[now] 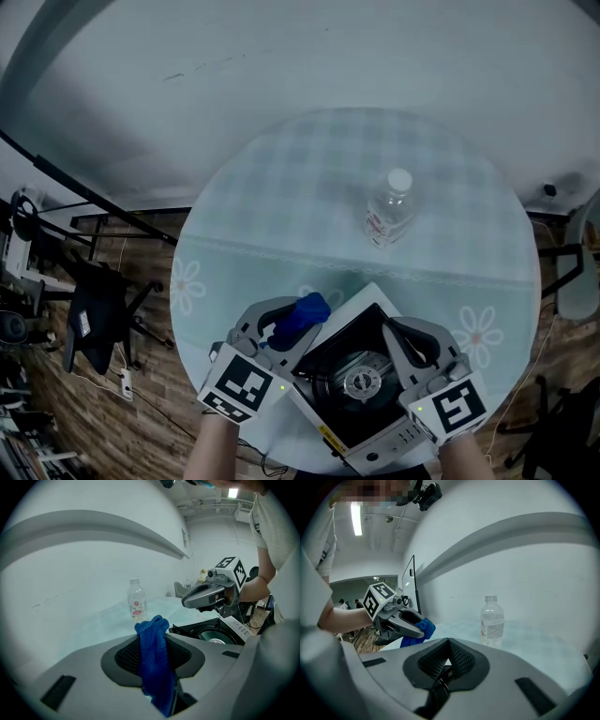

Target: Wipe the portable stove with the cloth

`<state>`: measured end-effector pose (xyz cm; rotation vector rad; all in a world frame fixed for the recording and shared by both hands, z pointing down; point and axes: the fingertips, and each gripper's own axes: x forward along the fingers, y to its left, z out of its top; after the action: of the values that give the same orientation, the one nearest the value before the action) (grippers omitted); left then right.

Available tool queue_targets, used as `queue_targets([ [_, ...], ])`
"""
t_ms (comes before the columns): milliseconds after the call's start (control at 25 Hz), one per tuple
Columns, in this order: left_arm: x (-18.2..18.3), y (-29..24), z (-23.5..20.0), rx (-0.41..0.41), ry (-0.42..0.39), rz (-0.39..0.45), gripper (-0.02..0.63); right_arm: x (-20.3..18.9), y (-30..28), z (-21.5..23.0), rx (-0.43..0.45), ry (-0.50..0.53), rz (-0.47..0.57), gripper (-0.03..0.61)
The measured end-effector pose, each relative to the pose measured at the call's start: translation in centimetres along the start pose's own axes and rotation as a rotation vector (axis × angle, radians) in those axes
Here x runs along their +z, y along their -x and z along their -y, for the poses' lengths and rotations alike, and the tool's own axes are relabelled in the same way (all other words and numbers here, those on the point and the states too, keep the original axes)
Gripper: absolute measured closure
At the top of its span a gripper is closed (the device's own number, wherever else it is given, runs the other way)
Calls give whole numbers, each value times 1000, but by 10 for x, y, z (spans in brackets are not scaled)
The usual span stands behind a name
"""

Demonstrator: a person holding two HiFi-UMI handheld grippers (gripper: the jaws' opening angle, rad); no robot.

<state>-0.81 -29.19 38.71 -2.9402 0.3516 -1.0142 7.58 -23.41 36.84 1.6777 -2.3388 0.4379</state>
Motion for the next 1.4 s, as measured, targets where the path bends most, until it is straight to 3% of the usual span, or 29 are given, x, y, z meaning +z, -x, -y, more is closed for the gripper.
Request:
queue_targets([
  [680, 4, -83, 27, -187, -7, -89, 469, -25, 0, 38, -37, -76, -16, 557],
  [1160, -4, -101, 24, -220, 14, -141, 469, -25, 0, 46, -55, -76, -36, 557],
  [1400, -6, -104, 29, -234, -46, -170, 469, -26, -1, 48, -63, -63, -54, 557],
])
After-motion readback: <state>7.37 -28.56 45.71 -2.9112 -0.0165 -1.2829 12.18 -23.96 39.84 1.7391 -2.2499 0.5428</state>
